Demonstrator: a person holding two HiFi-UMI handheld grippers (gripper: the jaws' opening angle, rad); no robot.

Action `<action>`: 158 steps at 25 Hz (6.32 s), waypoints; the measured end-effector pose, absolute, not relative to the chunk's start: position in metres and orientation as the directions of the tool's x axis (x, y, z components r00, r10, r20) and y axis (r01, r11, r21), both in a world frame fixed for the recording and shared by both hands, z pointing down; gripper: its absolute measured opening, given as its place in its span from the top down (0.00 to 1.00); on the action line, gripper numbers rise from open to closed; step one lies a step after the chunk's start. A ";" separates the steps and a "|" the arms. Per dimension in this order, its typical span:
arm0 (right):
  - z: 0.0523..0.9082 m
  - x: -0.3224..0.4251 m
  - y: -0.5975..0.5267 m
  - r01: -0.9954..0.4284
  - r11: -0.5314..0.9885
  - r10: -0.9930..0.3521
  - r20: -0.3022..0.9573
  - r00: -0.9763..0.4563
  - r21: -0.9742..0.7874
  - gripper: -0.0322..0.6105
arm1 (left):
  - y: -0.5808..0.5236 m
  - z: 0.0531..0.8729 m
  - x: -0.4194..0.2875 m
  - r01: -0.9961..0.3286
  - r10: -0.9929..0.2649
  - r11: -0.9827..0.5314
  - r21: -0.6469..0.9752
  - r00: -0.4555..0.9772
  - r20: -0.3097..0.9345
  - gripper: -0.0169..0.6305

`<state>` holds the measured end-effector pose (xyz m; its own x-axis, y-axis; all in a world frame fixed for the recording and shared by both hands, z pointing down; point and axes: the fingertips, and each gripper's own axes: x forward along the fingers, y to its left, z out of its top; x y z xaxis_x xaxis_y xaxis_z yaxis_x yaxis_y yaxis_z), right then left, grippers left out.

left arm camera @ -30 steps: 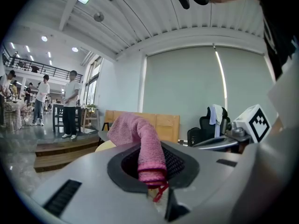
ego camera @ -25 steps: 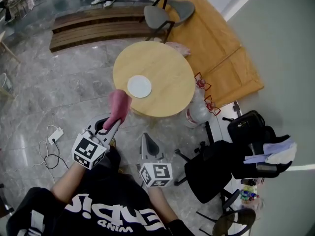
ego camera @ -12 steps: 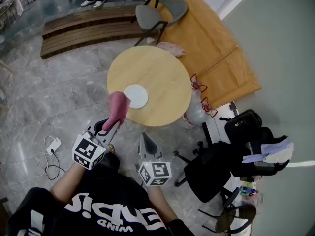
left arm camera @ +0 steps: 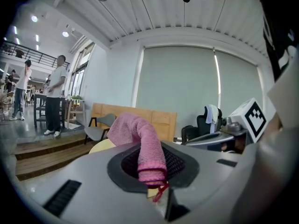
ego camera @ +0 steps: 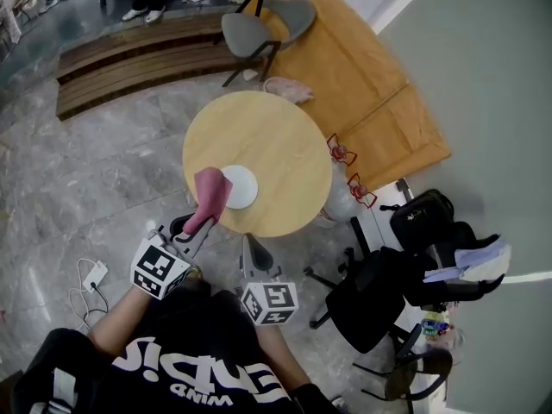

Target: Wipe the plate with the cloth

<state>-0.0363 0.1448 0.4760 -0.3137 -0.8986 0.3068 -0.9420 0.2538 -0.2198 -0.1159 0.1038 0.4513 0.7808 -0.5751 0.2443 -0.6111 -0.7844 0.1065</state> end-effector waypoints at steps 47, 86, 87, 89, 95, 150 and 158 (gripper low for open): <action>0.564 0.081 -0.007 -0.865 0.384 -0.756 0.428 -0.496 -0.324 0.91 | -0.037 0.519 -0.005 -0.694 -0.600 -0.711 0.114 0.683 0.417 0.90; 0.741 0.053 -0.032 -0.886 0.291 -0.359 0.818 -0.450 -0.360 0.79 | -0.077 0.636 -0.007 -0.544 -0.313 -0.817 0.192 0.698 0.644 0.90; 0.741 0.053 -0.032 -0.887 0.286 -0.358 0.818 -0.450 -0.362 0.79 | -0.076 0.639 -0.005 -0.533 -0.302 -0.823 0.194 0.701 0.646 0.90; 0.741 0.052 -0.032 -0.891 0.277 -0.360 0.821 -0.444 -0.361 0.79 | -0.073 0.645 0.001 -0.506 -0.272 -0.839 0.201 0.709 0.650 0.90; 0.743 0.052 -0.033 -0.895 0.267 -0.365 0.822 -0.438 -0.358 0.79 | -0.060 0.668 0.019 -0.404 -0.153 -0.890 0.214 0.703 0.694 0.90; 0.742 0.056 -0.034 -0.899 0.254 -0.408 0.803 -0.434 -0.357 0.80 | -0.069 0.727 0.001 -0.502 -0.130 -0.846 0.181 0.522 0.843 0.90; 0.742 0.056 -0.033 -0.902 0.241 -0.420 0.799 -0.430 -0.358 0.80 | -0.073 0.726 -0.013 -0.541 -0.164 -0.825 0.165 0.507 0.846 0.90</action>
